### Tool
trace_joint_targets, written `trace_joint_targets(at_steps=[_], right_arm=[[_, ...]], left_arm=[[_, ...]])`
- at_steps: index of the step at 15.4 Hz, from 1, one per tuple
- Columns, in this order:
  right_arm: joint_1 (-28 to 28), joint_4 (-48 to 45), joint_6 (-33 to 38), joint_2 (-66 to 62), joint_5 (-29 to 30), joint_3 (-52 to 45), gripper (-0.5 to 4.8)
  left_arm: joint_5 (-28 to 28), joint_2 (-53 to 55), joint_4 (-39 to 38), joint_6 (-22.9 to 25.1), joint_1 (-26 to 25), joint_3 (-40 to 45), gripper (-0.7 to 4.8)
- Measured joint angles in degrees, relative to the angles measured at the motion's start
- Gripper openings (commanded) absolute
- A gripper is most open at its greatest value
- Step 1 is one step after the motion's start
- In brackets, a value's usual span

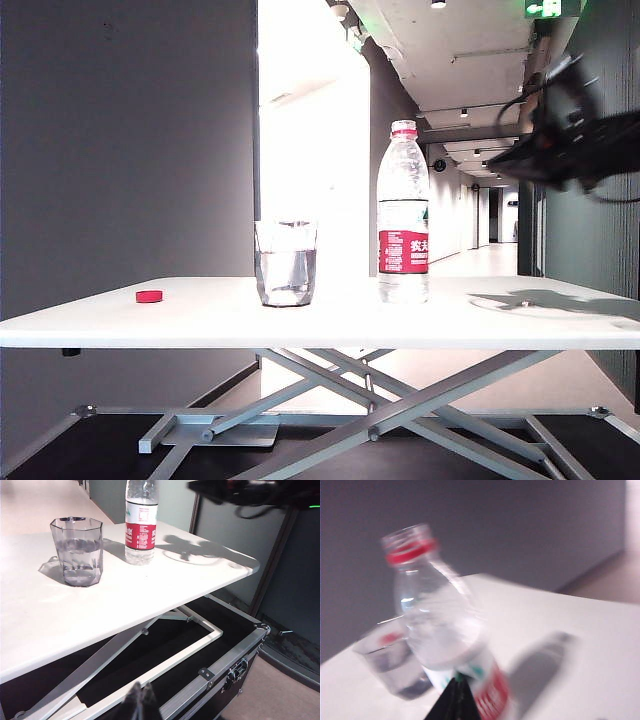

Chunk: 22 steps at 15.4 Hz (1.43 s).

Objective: Pick up the mineral water bottle on the table and pour water into the mug until it's half full.

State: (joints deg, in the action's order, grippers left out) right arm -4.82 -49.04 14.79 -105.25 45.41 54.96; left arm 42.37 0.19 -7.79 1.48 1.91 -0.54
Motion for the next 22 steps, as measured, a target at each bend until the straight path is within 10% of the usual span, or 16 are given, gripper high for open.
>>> trace_joint_targets(at_steps=[4,9,12,22], right_arm=[[1.86,0.26,-5.81,17.79,-15.96,-19.34,-0.09],[7.21,0.57,-8.11,46.29,-29.09,-41.81,-0.09],[10.05,16.76,-11.30,66.51,-39.80,-47.52,-0.09],[10.08,46.36,-14.86,104.19,-43.58,-52.68,-0.08]], left_arm=[[-3.61,-0.02,0.33,0.22,0.00,0.00,-0.05],[-24.39,0.00,0.46,0.11,-0.02,0.02,-0.05],[-30.47,0.00,1.11,0.02,-0.02,0.07,-0.05],[-30.58,0.00,12.02,-1.31,0.00,0.07,-0.05]])
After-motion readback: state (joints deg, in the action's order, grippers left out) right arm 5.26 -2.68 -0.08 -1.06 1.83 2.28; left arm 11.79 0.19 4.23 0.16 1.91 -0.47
